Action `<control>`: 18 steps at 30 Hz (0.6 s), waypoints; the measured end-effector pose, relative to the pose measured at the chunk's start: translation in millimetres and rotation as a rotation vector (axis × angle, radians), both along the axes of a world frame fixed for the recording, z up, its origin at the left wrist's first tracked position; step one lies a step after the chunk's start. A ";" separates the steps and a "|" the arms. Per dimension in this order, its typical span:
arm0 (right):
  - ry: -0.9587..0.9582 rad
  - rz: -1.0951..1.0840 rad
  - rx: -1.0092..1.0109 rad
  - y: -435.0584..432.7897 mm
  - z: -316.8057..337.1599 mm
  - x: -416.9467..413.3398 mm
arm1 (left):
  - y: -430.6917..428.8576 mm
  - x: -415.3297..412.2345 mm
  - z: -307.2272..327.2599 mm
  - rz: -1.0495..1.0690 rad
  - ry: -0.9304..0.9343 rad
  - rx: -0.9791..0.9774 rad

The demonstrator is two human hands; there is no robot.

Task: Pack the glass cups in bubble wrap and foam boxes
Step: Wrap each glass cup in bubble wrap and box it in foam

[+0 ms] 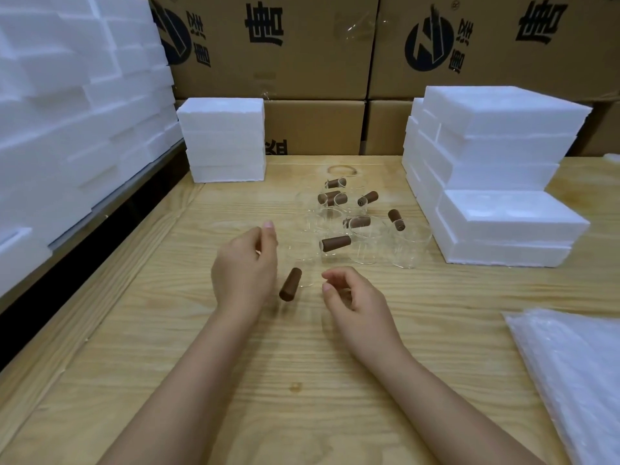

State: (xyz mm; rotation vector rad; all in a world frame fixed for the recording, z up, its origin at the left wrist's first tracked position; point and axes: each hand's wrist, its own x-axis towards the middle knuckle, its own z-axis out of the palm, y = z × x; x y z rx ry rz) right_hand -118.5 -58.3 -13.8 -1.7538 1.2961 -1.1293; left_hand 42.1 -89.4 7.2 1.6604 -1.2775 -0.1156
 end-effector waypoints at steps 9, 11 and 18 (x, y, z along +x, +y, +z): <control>0.057 0.034 0.018 1.7 -0.7 2.2 | -9.7 -6.4 -22.3 -0.480 0.495 0.132; 0.084 -0.013 0.011 1.6 -0.9 2.4 | -6.8 -8.6 -22.7 -0.458 0.421 0.126; 0.155 -0.044 0.001 9.2 3.3 -11.1 | 5.2 -17.2 -21.6 -0.456 0.249 0.144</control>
